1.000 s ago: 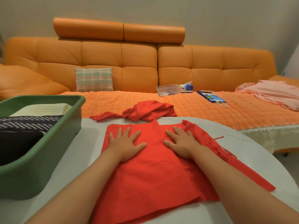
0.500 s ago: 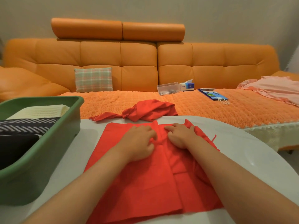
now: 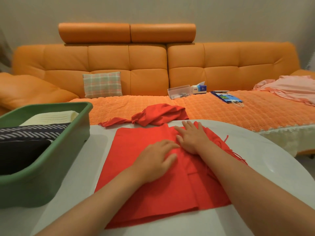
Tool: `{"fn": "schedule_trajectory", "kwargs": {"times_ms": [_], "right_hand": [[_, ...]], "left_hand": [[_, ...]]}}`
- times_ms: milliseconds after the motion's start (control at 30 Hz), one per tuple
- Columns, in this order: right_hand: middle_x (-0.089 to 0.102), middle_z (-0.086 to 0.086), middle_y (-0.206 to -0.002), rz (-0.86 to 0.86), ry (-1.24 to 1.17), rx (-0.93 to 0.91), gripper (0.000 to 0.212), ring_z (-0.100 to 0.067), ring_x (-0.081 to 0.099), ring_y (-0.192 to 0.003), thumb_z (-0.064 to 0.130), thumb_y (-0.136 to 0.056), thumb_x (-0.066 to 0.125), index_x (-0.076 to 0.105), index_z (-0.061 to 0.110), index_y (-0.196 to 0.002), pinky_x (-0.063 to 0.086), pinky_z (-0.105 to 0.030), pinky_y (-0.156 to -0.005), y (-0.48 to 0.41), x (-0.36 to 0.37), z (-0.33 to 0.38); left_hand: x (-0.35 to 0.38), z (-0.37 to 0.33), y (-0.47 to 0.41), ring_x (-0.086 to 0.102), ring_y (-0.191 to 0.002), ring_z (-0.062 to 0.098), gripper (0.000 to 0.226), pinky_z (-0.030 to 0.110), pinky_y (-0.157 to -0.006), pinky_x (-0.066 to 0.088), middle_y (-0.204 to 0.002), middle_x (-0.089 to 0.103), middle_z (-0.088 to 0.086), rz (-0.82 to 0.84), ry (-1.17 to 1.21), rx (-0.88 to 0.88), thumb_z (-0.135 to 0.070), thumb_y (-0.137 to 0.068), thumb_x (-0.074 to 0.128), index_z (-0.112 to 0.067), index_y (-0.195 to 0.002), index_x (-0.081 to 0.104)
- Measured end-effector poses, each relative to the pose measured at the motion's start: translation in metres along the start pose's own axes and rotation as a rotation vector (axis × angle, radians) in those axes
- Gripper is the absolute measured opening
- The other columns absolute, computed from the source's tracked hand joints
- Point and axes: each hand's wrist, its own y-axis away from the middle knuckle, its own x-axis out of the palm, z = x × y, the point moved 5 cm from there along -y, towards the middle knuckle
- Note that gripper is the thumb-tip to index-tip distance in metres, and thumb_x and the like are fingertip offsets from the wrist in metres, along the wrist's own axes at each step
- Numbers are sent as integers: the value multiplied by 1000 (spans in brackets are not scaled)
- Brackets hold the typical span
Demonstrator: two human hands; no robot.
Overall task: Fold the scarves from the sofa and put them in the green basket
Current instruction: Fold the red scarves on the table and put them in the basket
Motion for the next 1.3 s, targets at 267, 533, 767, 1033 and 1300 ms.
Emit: {"fn": "schedule_trajectory", "kwargs": {"times_ms": [267, 533, 767, 1033, 1300], "right_hand": [[23, -10, -163, 34, -210, -111, 51, -24, 23, -149, 42, -104, 35, 35, 26, -152, 26, -46, -118, 54, -31, 56], [14, -7, -165, 171, -138, -89, 55, -22, 12, -152, 40, -104, 34, 23, 27, -156, 17, -52, -120, 134, -26, 57], [22, -12, -157, 150, -145, 243, 65, -32, 25, -144, 39, -88, 55, 34, 34, -149, 31, -50, -110, 159, -50, 11], [57, -8, -110, -377, -286, 413, 35, -31, 53, -107, 8, -91, 51, 72, 23, -115, 47, -37, -79, 150, -97, -45], [38, -13, -147, -26, 247, 477, 42, -35, 26, -139, 20, -93, 45, 53, 23, -135, 21, -54, -113, 146, -68, -98]], "left_hand": [[-15, 51, 65, 5, -152, 16, 59, 52, -121, 7, -165, 9, -10, 302, -295, -418, -61, -99, 30, -43, -154, 18], [-50, 79, 116, -6, -152, 16, 73, 55, -120, -7, -166, -3, -10, 429, -328, -470, -80, -86, 26, -54, -151, 7], [-49, 25, 73, 33, -141, 21, 48, 40, -115, 25, -152, 37, -2, 147, -421, -343, -28, -89, 49, -29, -137, 47], [11, -49, 35, 28, -144, 18, 67, 40, -117, 26, -157, 29, -4, 411, -195, -92, -55, -86, 61, -43, -147, 38], [4, -38, 22, 43, -126, 13, 51, 39, -112, 34, -135, 50, -7, 346, -51, -113, -55, -85, 57, -43, -134, 54]]}}
